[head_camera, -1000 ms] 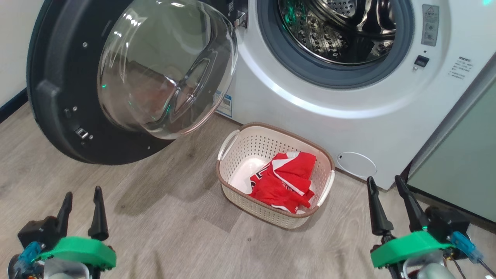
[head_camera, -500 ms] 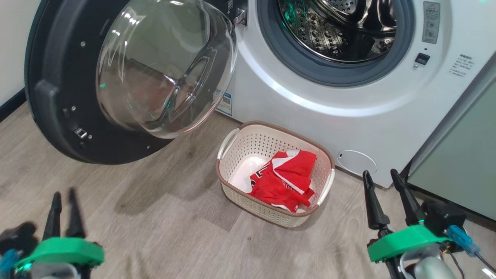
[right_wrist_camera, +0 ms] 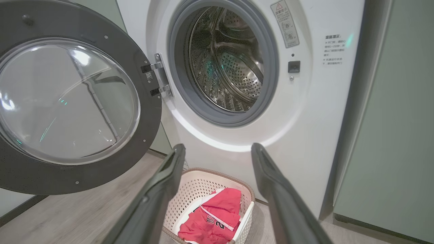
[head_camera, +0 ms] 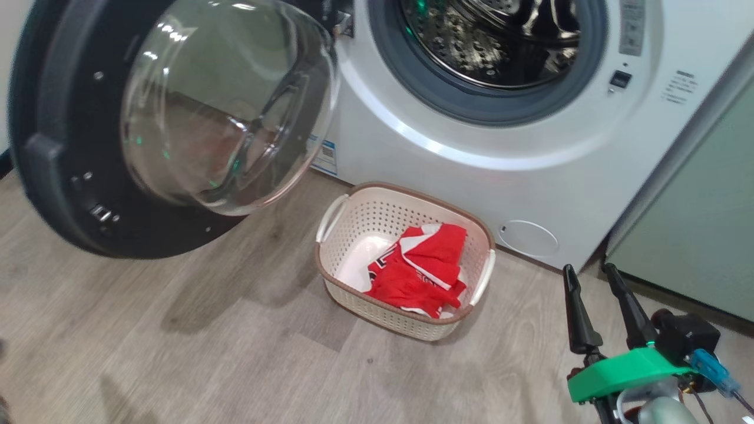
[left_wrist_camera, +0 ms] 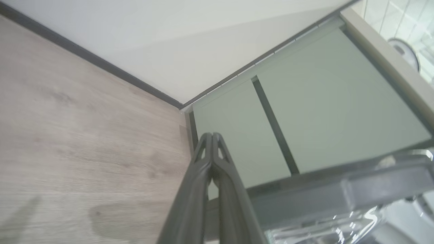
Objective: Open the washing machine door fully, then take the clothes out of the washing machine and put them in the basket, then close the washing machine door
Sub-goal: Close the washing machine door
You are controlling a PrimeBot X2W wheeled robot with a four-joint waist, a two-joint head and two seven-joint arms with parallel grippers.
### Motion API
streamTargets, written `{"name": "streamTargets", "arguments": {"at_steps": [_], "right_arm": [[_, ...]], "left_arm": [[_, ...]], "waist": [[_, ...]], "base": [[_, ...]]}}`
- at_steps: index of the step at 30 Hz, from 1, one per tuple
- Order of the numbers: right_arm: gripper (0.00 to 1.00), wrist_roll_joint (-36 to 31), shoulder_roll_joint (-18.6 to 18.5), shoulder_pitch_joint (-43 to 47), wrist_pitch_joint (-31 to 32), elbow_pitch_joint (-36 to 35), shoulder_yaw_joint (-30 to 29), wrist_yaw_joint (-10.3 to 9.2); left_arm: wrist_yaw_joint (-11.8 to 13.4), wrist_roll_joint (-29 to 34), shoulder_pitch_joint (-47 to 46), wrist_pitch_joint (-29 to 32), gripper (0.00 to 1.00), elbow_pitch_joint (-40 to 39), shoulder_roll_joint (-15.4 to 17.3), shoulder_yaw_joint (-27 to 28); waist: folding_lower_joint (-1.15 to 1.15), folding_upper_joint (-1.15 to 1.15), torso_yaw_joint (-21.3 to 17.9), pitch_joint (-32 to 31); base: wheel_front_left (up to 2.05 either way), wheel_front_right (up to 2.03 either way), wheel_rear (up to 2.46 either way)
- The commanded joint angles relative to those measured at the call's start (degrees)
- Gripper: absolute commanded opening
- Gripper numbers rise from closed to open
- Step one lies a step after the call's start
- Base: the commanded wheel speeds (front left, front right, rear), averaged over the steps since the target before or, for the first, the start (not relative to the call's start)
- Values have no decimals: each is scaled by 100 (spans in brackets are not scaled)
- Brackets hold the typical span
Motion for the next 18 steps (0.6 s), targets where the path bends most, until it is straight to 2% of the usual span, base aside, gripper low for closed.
{"name": "streamTargets", "arguments": {"at_steps": [1, 7, 12, 18], "right_arm": [[100, -10, -23, -127, -36, -191, 99, -4], [100, -25, -73, -152, -36, -178, 103, -4], [100, -22, -141, -160, -36, -168, 121, -4], [100, -10, -194, -228, -36, -160, 172, -4]], "left_arm": [[77, -231, -498, 254, 0, -33, 374, 266], [635, -1278, -1676, 1480, 0, 921, 1219, 852], [977, -1692, -2434, 2669, 0, 1515, 1721, 780], [1109, -1688, -2695, 3016, 0, 1673, 1863, 622]], "waist": [[0, 0, -96, 49], [0, 0, -343, 134], [0, 0, -568, 162], [0, 0, -875, 200]], "base": [[0, 0, 0], [0, 0, 0], [0, 0, 0], [0, 0, 0]]}}
